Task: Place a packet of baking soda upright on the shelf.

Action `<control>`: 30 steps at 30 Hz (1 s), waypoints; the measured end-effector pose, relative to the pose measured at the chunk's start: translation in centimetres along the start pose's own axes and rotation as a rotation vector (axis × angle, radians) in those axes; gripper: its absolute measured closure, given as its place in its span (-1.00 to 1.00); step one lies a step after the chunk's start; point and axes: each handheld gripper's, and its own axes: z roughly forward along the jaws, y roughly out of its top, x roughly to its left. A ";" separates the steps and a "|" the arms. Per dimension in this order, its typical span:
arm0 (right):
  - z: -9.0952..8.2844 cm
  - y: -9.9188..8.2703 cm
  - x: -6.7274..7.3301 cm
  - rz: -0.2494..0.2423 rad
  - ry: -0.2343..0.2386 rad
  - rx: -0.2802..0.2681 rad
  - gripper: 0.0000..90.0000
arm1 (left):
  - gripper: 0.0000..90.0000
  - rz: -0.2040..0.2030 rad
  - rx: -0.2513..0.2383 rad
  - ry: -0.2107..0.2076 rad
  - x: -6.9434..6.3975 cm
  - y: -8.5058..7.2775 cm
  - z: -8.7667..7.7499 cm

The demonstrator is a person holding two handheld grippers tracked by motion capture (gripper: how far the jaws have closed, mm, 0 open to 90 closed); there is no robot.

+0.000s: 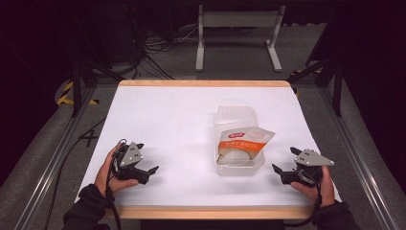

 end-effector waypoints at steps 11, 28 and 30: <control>0.0 0.0 0.0 0.000 0.000 -0.001 -0.77 | -0.85 -0.067 -0.003 0.038 1.3 -2.0 -1.3; -0.1 0.1 0.0 -0.003 -0.002 -0.008 -0.77 | -0.86 -0.213 -0.075 0.060 2.4 -5.0 -4.0; -0.1 0.1 0.0 -0.004 0.002 -0.007 -0.77 | -0.86 -0.220 -0.078 0.063 2.5 -5.2 -4.1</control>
